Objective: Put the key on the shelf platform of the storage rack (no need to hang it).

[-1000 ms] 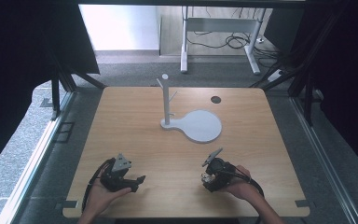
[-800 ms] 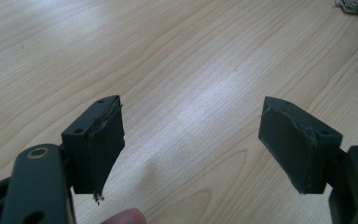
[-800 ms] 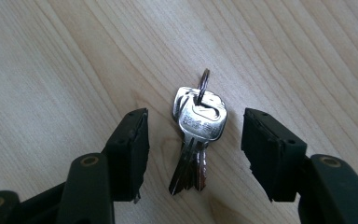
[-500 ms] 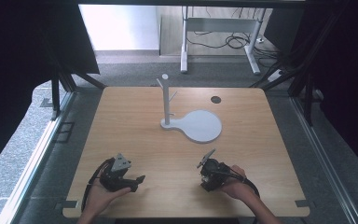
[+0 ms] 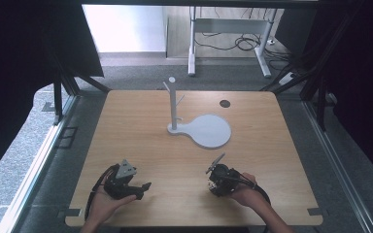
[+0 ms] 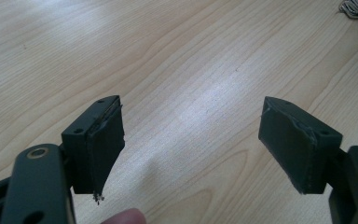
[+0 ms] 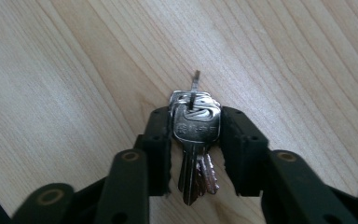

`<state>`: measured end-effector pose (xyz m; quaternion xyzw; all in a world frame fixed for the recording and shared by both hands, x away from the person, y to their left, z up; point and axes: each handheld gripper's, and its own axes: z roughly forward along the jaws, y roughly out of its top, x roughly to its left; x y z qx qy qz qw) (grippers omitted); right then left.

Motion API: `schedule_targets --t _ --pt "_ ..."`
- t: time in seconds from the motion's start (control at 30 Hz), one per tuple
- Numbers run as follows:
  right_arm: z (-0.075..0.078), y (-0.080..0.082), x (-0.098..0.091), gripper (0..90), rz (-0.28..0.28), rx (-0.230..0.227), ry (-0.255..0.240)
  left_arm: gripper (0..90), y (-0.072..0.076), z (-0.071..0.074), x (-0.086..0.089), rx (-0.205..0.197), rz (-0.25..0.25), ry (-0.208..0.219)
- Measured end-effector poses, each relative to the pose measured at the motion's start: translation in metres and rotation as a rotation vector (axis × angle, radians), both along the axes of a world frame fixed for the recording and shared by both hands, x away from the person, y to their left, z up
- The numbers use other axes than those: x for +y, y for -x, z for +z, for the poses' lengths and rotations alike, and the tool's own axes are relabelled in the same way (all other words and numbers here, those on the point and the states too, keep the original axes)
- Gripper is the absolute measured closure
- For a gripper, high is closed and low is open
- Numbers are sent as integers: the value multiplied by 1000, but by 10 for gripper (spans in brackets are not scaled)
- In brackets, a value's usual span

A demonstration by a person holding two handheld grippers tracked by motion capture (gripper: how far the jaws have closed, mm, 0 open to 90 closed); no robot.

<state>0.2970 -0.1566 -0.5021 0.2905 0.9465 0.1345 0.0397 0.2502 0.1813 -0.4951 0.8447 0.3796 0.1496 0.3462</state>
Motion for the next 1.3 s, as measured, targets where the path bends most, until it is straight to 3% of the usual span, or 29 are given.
schedule_targets --t 0.6,1.3 --pt "3 2 1 677 15 -7 11 225 0 1 0 -4 2 1" --pt "39 7 -11 680 14 -78 -36 225 0 0 -1 -2 -2 2"
